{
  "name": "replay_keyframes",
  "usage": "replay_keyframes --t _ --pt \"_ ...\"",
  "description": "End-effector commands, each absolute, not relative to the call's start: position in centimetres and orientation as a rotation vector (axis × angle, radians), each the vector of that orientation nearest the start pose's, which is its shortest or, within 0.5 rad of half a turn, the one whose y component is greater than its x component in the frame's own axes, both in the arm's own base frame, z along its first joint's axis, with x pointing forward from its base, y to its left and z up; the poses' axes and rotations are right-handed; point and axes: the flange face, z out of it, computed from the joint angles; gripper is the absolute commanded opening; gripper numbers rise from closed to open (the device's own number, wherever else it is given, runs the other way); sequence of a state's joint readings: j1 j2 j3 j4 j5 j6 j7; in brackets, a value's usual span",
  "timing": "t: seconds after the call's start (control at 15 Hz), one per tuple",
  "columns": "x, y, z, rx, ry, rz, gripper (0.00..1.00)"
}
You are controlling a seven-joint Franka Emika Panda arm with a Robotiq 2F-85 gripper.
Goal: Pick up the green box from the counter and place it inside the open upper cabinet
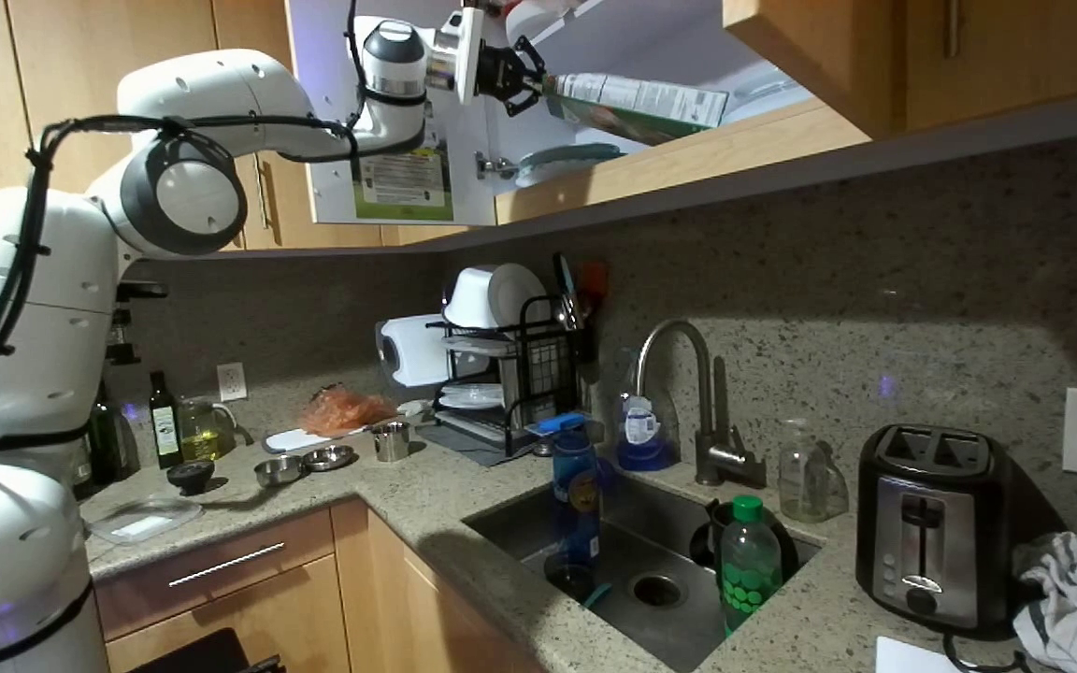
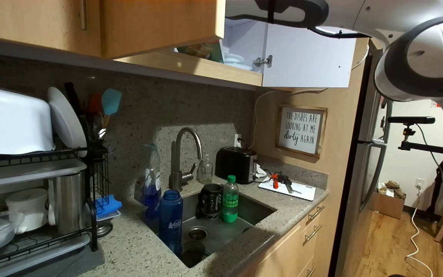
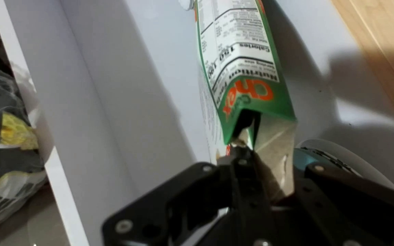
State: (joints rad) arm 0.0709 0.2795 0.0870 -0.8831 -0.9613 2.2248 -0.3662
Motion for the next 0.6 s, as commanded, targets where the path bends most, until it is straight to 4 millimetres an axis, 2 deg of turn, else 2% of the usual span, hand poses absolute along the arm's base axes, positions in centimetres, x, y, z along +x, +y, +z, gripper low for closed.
replay_keyframes --t 0.0,0.53 --pt "62.2 5.8 88.2 1.775 0.547 0.958 0.06" --pt "63.3 6.6 88.1 1.765 0.527 0.954 0.06"
